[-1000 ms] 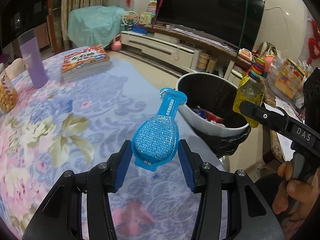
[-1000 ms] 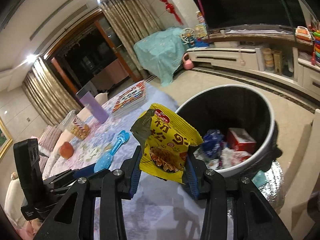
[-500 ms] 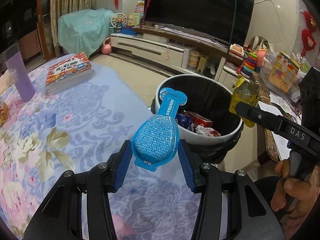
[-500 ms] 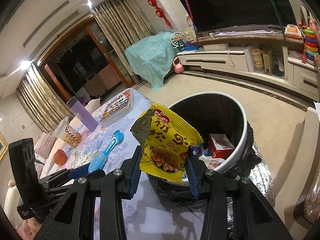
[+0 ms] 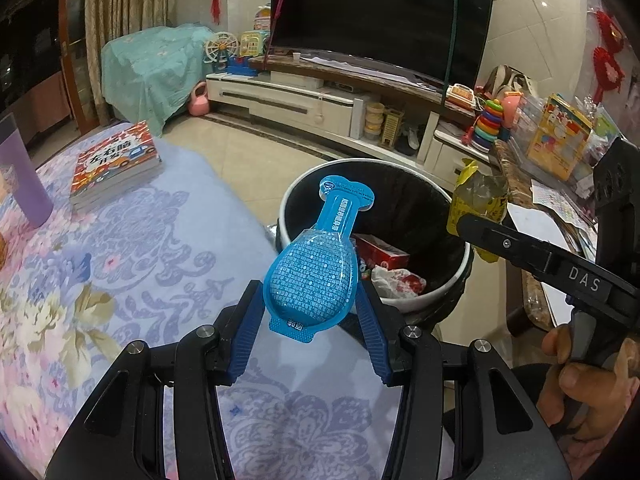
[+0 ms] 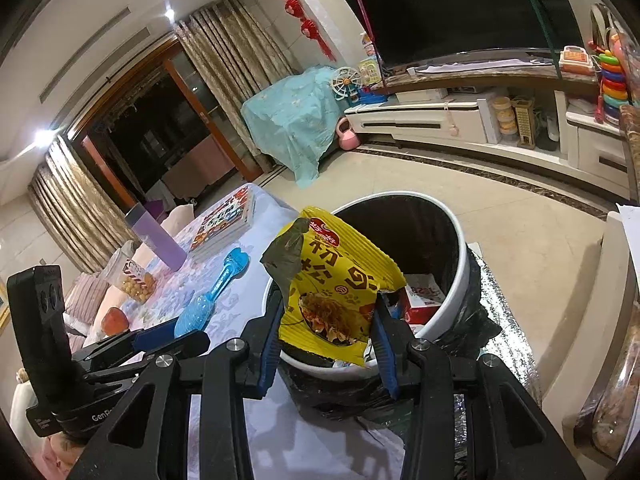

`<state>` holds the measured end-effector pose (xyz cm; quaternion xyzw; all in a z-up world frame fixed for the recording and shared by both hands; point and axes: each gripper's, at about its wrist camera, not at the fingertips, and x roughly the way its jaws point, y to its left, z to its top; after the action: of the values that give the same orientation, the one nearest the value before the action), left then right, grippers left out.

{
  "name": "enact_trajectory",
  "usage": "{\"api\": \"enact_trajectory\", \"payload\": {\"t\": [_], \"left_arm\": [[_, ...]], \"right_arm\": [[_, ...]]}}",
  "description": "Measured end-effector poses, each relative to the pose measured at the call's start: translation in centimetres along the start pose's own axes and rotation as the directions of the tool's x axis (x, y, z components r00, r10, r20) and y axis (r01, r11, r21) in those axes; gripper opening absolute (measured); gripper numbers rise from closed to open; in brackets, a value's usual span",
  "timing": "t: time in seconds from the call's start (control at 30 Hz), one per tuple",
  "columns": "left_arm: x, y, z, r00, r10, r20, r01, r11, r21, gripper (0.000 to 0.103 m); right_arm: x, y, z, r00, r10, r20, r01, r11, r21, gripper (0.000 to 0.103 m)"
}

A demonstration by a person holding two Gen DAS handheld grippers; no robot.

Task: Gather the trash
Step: 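Carry the blue packet and yellow snack bag in both tools over the bin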

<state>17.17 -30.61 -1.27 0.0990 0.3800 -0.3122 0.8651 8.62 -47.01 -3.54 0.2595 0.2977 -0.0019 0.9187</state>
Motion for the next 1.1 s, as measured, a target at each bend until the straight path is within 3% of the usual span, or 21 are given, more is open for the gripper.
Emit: {"api": "enact_trajectory", "payload": {"t": [1.1], "left_arm": [[3.6, -1.1, 2.5, 0.999, -0.006, -0.044, 0.007, 1.000, 0.027, 0.047]], "right_arm": [[1.7, 0.1, 1.6, 1.000, -0.016, -0.026, 0.016, 1.000, 0.003, 0.041]]}}
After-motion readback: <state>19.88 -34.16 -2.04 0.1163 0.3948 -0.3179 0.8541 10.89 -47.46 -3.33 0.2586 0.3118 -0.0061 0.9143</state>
